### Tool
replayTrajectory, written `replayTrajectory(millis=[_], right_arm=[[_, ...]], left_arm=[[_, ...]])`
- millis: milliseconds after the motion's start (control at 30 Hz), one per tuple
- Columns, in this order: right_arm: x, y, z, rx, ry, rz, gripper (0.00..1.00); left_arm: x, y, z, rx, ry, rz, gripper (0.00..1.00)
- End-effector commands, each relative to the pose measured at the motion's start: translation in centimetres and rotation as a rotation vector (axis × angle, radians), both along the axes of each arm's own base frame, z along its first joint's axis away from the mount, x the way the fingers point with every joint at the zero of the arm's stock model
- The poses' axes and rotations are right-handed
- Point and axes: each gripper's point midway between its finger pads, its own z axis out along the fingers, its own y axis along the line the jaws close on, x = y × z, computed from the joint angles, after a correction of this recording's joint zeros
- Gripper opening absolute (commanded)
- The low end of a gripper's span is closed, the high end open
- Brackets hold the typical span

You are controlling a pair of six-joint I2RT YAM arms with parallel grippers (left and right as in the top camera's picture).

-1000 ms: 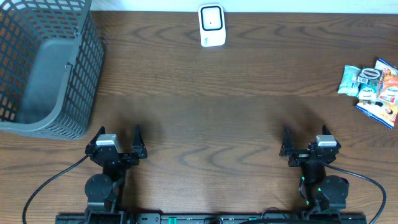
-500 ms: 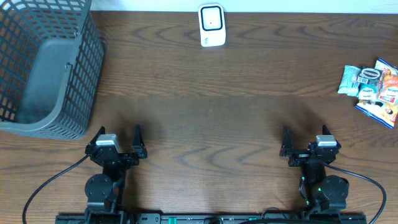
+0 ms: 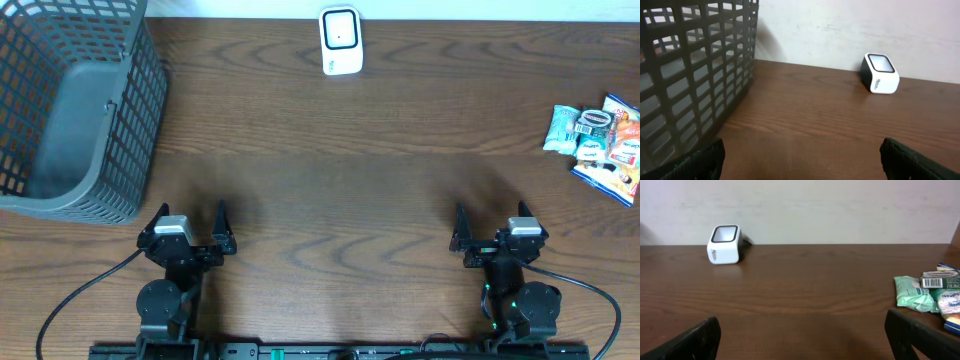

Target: Scan the item barcode

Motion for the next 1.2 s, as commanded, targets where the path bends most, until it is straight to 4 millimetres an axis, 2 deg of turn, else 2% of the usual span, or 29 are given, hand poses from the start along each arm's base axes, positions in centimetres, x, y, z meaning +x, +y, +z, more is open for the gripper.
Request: replayTrajectory(millis=[0, 1167], right_arm=[[-0.02, -0.05, -0.06, 0.002, 0.0, -0.003, 0.99], [-0.02, -0.05, -0.06, 0.002, 0.0, -0.003, 0.99]], left_arm=[[-0.14, 0.71, -1.6, 0.013, 0.053, 0.038, 0.98], [-0.14, 0.74, -1.6, 0.032, 0.053, 0.037, 0.98]])
